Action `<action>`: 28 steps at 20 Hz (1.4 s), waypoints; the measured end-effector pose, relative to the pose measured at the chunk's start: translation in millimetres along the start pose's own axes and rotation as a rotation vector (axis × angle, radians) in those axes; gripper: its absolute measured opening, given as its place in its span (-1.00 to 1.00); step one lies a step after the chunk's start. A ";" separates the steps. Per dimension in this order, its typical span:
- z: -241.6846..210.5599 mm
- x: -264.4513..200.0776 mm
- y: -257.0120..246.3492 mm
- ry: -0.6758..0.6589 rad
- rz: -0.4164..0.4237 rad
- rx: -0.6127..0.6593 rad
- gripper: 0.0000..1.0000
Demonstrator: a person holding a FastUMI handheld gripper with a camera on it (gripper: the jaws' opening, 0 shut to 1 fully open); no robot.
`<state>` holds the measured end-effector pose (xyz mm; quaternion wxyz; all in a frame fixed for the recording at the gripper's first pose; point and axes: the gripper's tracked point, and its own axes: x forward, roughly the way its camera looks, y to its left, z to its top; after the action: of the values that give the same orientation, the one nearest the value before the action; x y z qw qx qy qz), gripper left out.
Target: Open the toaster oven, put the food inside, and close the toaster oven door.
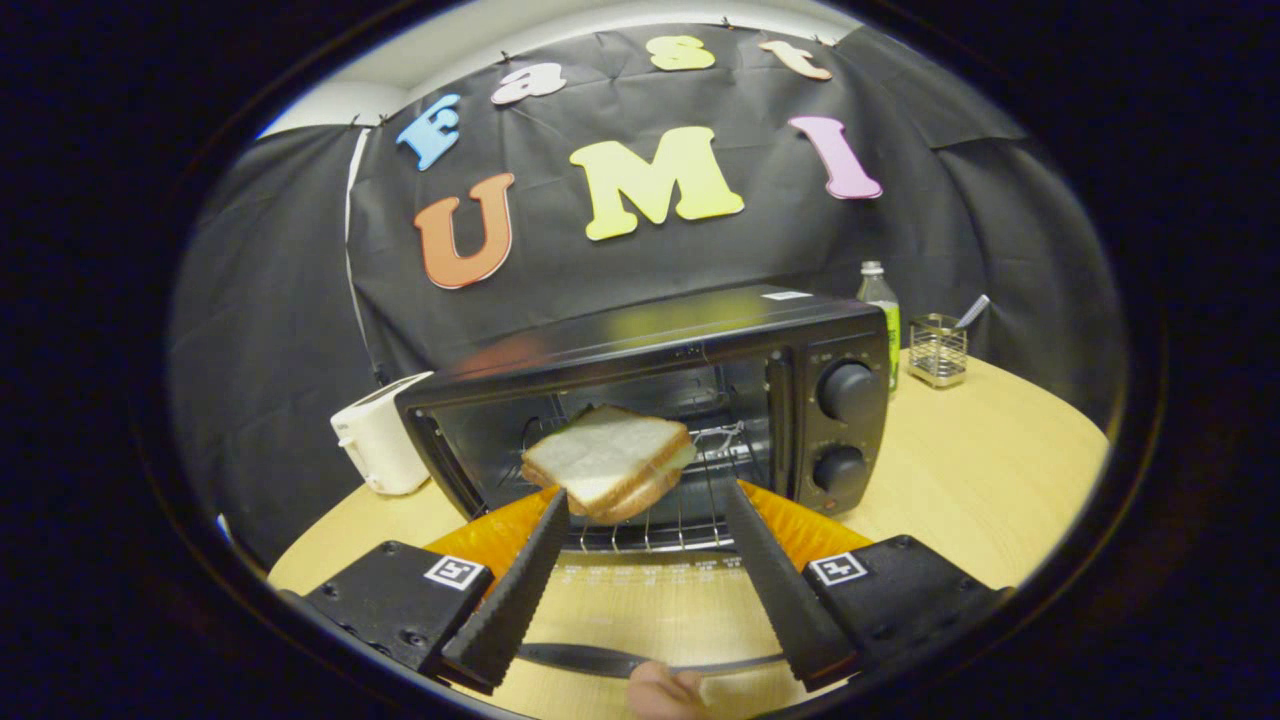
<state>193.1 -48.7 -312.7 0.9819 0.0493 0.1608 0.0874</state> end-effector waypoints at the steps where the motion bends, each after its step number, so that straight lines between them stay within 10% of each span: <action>1: -12.0 -13.6 -3.2 0.022 -0.014 -0.005 1.00; 15: -114.9 -59.3 19.8 0.228 -0.120 -0.157 1.00; 28: -124.8 -49.5 15.8 0.310 -0.120 -0.029 1.00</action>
<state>103.9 -33.9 -413.2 0.9493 0.0115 0.3119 0.0375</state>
